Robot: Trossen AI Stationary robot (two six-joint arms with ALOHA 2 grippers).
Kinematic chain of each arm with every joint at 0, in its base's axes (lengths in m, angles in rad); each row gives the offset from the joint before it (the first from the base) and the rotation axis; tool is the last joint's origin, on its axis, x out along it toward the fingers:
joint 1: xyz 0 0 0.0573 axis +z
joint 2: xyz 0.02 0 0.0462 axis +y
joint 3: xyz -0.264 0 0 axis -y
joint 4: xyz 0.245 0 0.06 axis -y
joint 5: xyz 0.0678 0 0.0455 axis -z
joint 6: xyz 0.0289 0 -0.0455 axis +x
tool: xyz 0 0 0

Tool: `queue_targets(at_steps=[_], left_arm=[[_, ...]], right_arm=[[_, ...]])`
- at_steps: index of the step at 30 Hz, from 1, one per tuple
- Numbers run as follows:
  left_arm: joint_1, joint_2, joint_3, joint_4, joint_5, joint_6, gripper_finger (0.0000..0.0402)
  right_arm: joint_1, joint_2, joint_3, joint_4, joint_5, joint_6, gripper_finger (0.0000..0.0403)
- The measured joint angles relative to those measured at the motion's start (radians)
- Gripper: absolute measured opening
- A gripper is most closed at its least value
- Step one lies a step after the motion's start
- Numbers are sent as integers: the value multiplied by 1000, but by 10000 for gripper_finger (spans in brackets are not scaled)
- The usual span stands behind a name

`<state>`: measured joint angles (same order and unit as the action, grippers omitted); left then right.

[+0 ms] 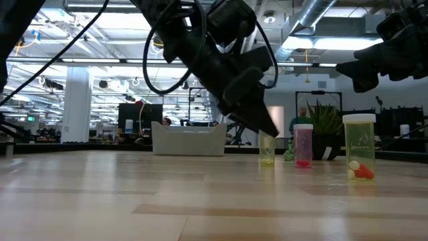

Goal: Pick and place pill bottles into a basket
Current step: Put the top yellow pill bottle into the gray container

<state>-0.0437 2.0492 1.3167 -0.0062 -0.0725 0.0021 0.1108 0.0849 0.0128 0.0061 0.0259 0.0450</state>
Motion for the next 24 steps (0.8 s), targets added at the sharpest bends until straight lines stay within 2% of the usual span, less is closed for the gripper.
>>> queue_targets(at_steps=[5, 13, 19, 24], left_arm=[[0, 16, 0, 4, 15, -1, 250], [1, 16, 0, 6, 2, -2, 175], [0, 16, 0, 18, -57, -18, 123], [0, 16, 0, 27, -88, -31, 99]], right_arm=[[0, 0, 0, 0, 0, 0, 230], [0, 0, 0, 0, 0, 0, 230], [0, 0, 0, 0, 0, 0, 230], [0, 0, 0, 0, 0, 0, 230]])
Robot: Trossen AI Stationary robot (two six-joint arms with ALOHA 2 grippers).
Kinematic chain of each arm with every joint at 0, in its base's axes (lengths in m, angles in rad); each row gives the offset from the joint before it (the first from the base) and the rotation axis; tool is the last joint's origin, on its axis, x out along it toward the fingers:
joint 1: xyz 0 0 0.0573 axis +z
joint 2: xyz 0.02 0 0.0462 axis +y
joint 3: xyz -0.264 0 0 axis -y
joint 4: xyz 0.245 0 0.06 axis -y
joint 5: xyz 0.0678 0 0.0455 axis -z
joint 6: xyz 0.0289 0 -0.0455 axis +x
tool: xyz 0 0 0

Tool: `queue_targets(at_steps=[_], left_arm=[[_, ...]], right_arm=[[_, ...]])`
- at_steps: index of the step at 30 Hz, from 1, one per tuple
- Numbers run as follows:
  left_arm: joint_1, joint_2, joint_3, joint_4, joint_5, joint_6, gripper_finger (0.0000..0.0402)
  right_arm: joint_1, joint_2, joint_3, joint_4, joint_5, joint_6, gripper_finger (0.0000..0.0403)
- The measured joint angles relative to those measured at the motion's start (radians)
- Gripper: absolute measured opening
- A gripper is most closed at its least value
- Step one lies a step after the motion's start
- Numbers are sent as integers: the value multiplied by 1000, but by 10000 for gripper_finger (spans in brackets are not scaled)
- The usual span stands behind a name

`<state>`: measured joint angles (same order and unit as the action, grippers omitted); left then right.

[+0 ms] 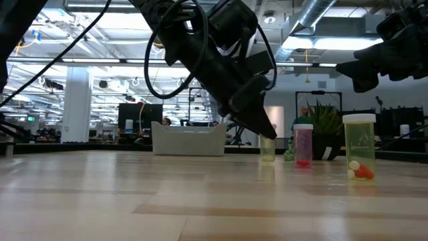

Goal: Pick and place pill bottles into a basket
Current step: Put the top yellow pill bottle into the gray container

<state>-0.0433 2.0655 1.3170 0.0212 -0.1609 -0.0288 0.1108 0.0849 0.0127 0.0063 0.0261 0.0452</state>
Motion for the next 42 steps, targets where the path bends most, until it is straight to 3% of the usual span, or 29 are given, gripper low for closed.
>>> queue_targets(at_steps=[8, 19, 28, 42], left_arm=[[15, -58, 32, -58, -159, -6, 112], [137, -346, 26, -210, -292, 70, 107], [273, -487, -126, -231, -298, -6, 108], [371, -512, -382, -110, -323, -158, 109]], right_arm=[[0, 0, 0, 0, 0, 0, 230], [0, 0, 0, 0, 0, 0, 230], [0, 0, 0, 0, 0, 0, 230], [0, 0, 0, 0, 0, 0, 230]])
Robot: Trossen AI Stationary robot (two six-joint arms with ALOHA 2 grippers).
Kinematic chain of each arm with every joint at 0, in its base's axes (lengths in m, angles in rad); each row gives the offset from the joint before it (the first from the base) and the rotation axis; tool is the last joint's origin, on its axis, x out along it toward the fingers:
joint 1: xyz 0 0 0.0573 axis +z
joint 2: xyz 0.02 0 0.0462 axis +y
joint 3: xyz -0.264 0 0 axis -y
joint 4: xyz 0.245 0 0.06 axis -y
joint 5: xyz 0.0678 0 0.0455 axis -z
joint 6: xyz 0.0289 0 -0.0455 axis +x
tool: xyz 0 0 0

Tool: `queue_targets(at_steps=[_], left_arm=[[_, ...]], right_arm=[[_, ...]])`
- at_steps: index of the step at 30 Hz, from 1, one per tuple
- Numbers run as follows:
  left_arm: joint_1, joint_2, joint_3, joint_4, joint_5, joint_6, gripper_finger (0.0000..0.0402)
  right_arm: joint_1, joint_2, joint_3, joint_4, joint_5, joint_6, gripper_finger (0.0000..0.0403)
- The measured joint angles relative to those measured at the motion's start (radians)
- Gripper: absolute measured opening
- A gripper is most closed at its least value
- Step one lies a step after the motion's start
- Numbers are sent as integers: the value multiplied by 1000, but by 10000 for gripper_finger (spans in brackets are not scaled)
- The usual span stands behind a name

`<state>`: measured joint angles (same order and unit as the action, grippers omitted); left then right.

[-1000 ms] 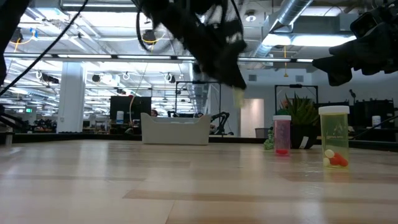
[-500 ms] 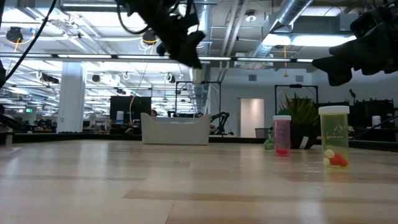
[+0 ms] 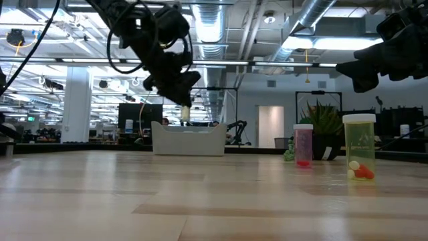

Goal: Pick and place pill bottles into a basket
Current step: Put the top yellow pill bottle into the gray container

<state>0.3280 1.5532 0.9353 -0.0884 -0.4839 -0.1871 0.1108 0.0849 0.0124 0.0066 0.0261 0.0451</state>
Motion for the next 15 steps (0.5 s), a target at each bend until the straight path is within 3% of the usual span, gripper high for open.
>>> queue_targets(at_steps=[10, 15], left_arm=[[58, -7, -63, 40, 13, -38, 110], [89, -7, -130, 142, 44, -46, 110]], right_arm=[[0, 0, 0, 0, 0, 0, 230], [0, 0, 0, 0, 0, 0, 230]])
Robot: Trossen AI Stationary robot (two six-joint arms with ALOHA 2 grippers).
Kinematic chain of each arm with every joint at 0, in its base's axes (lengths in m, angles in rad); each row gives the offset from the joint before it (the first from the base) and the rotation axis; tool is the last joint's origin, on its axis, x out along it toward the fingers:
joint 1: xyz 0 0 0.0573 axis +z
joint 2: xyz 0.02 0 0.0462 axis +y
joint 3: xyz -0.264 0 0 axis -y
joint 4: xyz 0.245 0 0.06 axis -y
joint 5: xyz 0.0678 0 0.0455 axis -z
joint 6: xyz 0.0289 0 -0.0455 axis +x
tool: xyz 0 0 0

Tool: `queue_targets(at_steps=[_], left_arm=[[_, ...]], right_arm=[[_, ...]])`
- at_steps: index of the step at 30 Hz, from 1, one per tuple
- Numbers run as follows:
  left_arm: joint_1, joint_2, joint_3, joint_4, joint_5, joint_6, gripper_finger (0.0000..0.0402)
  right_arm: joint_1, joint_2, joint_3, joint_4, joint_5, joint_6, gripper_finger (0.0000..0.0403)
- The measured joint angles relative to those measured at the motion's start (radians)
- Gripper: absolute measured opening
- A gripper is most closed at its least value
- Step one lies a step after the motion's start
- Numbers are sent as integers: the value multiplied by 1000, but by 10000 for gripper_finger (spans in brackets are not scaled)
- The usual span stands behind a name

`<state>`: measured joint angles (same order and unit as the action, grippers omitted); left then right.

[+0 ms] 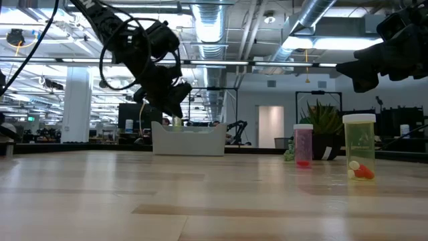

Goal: Pick and place pill bottles into a basket
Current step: Put the top yellow pill bottle into the gray container

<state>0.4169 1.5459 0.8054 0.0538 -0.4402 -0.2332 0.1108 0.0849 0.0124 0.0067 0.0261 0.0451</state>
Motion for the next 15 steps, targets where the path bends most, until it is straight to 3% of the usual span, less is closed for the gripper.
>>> queue_targets(at_steps=[5, 15], left_arm=[[27, 0, -68, 99, 33, -20, 110], [53, 10, -70, 73, 123, -41, 110]], right_arm=[[0, 0, 0, 0, 0, 0, 230], [0, 0, 0, 0, 0, 0, 230]])
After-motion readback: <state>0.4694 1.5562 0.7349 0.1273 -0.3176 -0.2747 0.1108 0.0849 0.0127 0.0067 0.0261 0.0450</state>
